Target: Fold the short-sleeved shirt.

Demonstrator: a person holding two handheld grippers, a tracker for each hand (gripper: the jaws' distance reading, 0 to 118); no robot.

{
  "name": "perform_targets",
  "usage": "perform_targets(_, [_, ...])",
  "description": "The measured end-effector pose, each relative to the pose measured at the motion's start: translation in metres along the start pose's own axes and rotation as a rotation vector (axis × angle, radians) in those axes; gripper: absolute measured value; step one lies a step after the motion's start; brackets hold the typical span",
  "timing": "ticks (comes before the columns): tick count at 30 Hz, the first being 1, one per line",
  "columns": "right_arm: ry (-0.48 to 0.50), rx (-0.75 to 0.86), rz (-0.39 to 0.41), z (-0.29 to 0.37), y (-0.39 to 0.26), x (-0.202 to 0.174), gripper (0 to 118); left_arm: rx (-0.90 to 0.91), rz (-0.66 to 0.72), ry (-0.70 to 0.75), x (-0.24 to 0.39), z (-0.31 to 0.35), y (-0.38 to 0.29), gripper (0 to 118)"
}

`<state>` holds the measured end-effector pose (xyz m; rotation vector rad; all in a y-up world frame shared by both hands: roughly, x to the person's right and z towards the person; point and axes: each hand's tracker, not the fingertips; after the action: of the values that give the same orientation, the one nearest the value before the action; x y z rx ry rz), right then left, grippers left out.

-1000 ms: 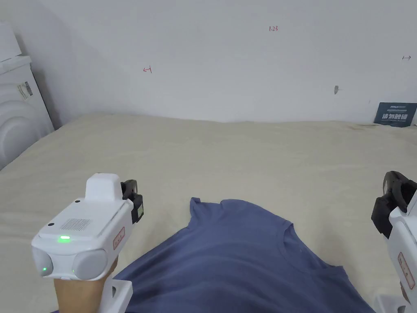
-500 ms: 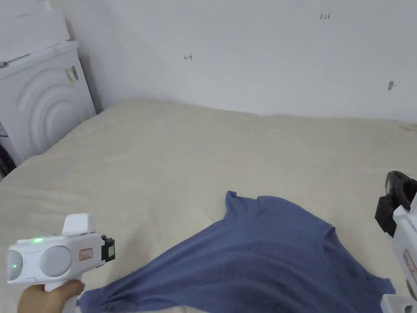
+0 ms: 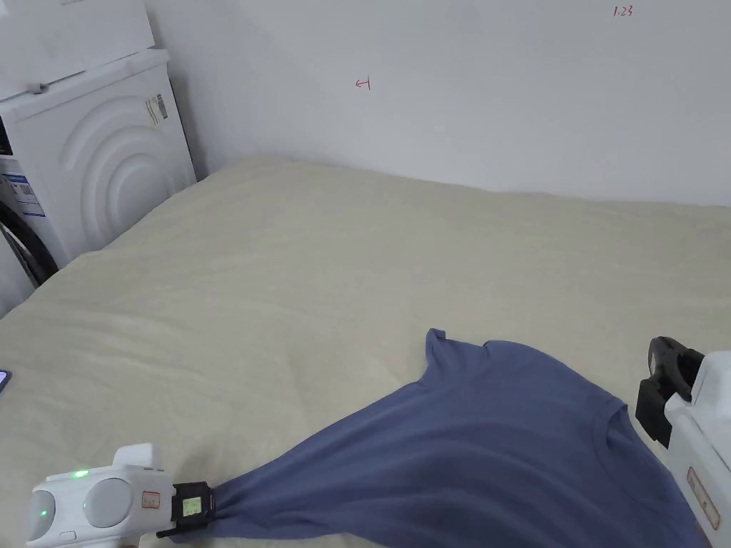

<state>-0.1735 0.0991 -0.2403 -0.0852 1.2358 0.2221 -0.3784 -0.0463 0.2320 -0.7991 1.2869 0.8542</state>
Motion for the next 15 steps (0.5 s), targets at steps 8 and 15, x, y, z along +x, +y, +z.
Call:
perform_targets(8, [0.024,-0.045,0.009,-0.017,-0.007,-0.001,0,-0.038,0.018,-0.031,0.007,-0.013,-0.003,39])
perform_targets(15, [0.088,-0.125,-0.001,-0.068,-0.004,0.003,0,-0.003,-0.064,-0.043,0.023,-0.013,0.001,3])
